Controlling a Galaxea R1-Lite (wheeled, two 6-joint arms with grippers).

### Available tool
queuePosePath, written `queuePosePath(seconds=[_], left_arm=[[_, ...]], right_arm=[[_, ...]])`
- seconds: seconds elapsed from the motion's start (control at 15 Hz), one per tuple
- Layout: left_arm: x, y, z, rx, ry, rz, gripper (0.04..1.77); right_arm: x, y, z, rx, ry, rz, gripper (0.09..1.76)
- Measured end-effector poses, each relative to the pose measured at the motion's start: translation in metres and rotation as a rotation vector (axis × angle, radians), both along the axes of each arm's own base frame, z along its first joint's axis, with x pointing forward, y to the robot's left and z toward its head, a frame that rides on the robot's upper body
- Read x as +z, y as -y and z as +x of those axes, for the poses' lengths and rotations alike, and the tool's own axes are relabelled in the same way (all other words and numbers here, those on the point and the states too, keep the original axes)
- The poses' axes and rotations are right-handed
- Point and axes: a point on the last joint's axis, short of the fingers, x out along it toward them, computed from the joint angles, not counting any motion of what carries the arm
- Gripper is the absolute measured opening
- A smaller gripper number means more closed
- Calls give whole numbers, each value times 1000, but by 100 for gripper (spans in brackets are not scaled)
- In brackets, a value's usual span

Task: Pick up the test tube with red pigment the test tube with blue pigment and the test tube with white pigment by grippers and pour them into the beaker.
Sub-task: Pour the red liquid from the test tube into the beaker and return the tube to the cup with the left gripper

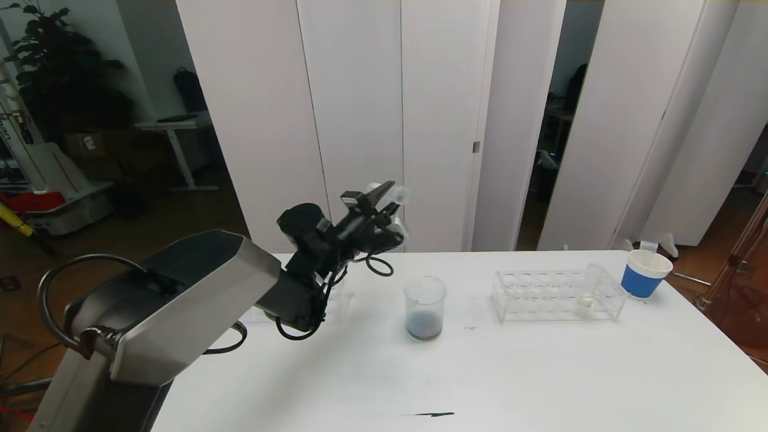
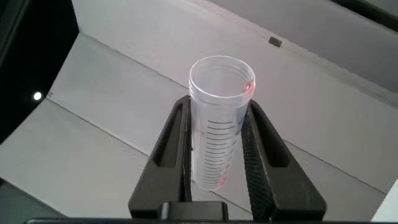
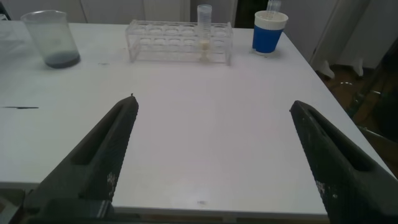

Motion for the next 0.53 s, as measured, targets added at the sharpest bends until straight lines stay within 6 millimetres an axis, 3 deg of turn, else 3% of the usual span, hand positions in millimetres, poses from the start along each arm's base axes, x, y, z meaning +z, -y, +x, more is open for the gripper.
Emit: queuePosePath(seconds=[0.2,0.53], left_arm=[[14,0,-1,185,-205,-227,56],[41,-7,-9,222,-484,-565,56]], right_arm=[[0,0,0,0,0,0,175],[0,0,0,0,0,0,175]])
